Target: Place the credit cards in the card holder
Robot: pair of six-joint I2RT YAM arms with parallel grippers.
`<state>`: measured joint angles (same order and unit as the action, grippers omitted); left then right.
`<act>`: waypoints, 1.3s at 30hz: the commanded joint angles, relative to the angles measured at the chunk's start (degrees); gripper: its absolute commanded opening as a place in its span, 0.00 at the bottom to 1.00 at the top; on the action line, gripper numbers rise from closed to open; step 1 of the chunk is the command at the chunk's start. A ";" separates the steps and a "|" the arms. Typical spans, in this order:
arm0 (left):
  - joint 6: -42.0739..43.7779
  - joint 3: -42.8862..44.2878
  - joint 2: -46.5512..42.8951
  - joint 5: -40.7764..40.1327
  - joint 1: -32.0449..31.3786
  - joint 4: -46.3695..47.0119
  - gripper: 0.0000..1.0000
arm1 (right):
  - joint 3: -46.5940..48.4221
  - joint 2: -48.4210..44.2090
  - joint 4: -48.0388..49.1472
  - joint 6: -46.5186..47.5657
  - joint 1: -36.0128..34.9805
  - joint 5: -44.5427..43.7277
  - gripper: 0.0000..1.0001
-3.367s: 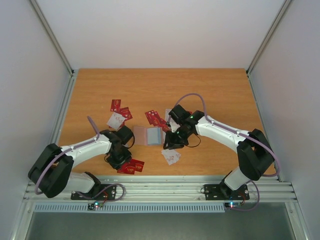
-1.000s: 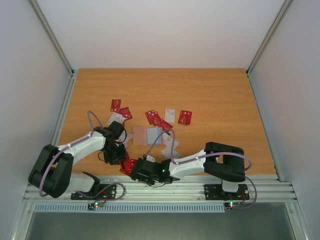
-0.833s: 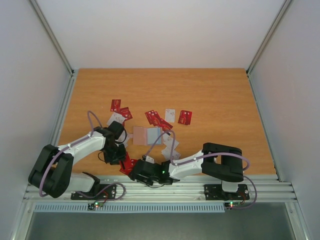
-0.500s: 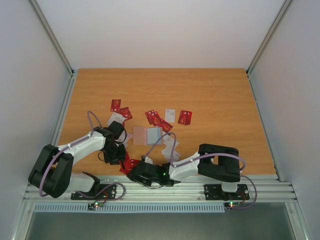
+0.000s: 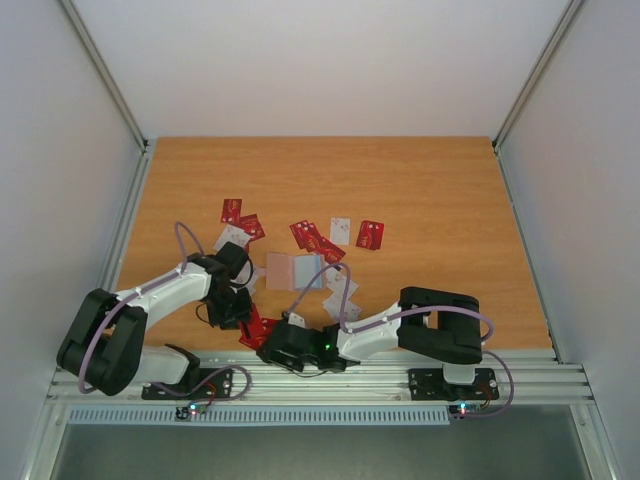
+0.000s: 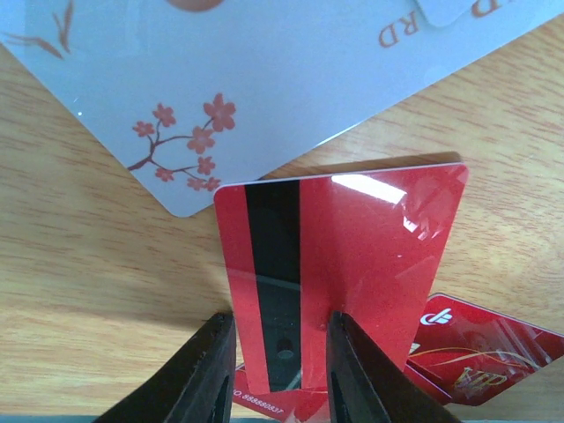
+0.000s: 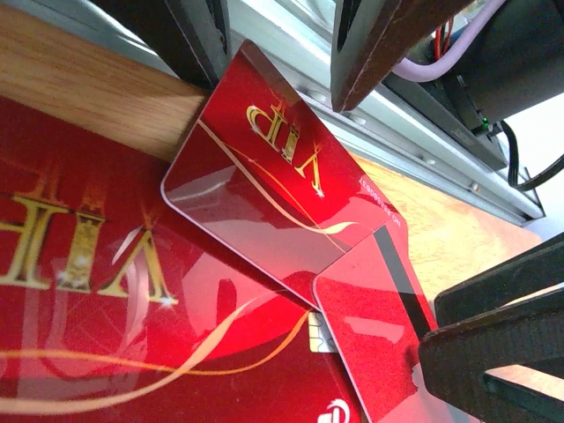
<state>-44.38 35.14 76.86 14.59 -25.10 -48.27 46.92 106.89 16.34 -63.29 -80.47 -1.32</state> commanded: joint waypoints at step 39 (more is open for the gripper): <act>0.01 -2.56 5.82 2.01 -0.12 4.48 0.30 | 1.15 -0.90 2.29 5.76 6.79 0.77 0.09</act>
<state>-44.51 35.73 79.00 15.92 -24.93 -48.73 47.40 105.06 14.96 -58.76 -74.74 -0.34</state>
